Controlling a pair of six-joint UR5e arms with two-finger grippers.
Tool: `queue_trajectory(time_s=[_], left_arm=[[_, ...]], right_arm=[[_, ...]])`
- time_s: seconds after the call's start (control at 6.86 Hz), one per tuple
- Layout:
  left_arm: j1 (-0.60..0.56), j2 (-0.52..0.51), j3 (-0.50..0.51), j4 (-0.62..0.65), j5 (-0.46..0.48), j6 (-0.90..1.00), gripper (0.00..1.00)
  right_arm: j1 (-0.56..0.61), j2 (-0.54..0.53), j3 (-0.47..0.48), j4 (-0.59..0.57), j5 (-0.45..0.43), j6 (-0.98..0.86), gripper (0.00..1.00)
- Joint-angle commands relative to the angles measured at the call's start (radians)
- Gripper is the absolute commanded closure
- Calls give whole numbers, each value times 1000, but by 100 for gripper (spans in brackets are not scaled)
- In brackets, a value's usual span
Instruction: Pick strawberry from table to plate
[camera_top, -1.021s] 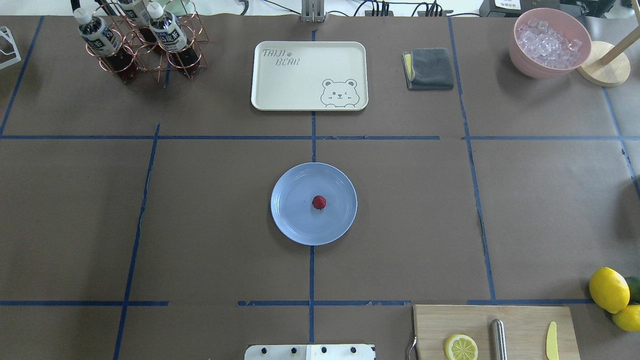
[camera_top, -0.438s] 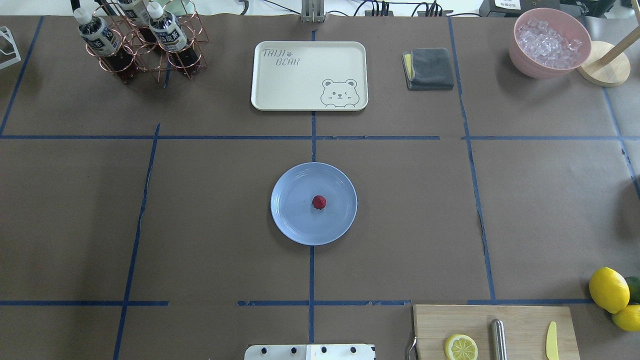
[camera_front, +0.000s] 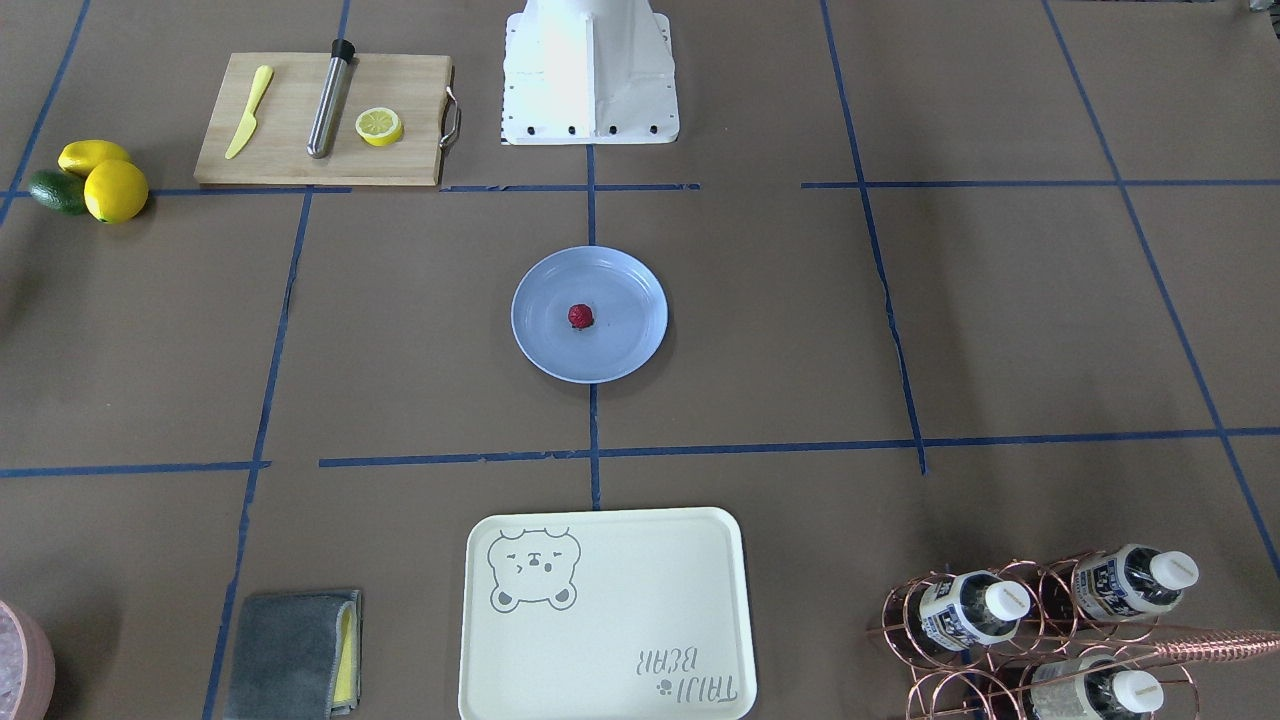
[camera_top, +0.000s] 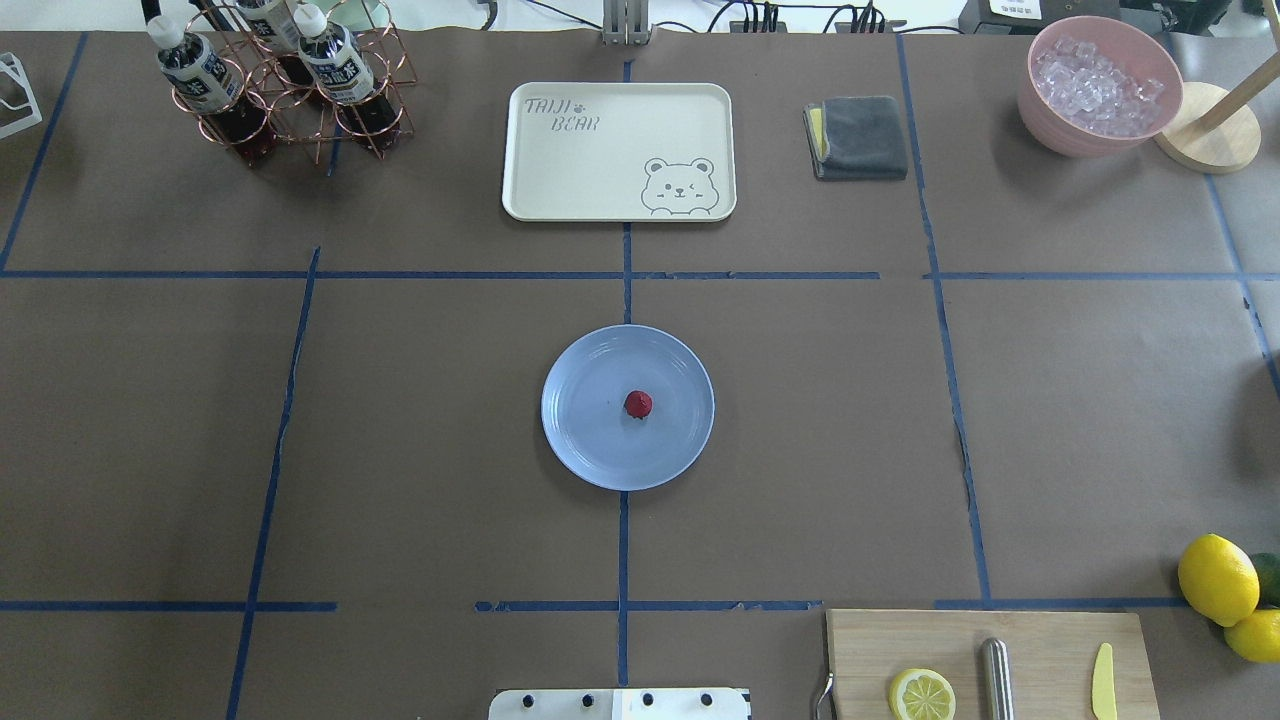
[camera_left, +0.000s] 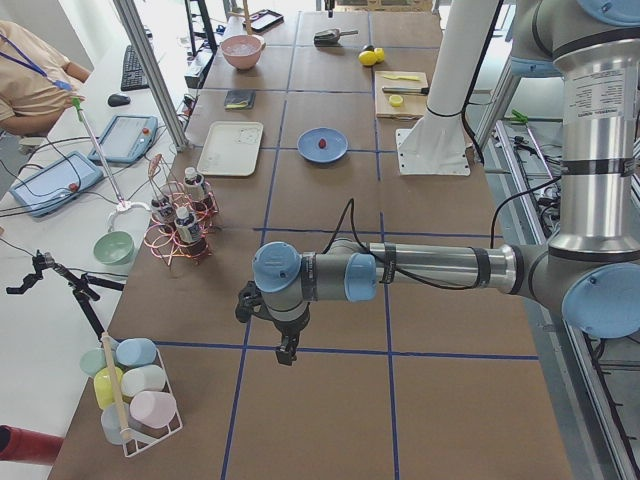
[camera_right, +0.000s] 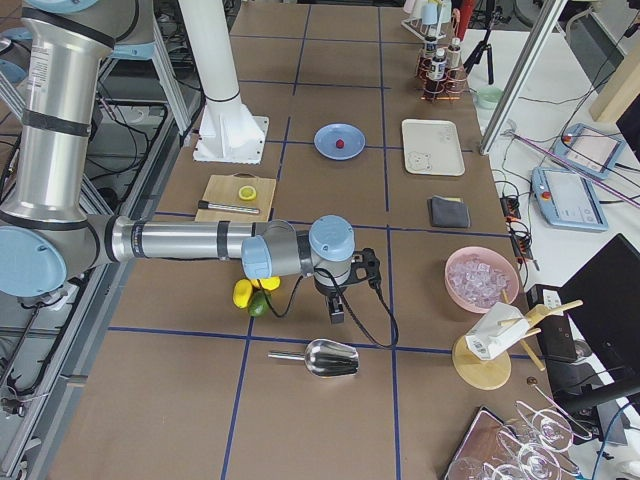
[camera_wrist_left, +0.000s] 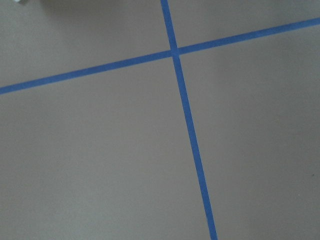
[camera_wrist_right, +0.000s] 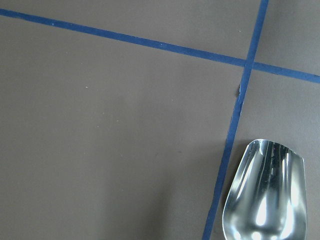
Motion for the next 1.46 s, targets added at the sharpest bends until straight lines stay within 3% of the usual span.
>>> queue_trajectory(time_s=[0.0,1.31], left_arm=[[-15,16,-1,29,-9,30,0],[-21,13,-32,24,-10,-39,0]], right_arm=[[10,32,33,-98,-4,-8,0],[17,29,44,-141,-24,-37,0]])
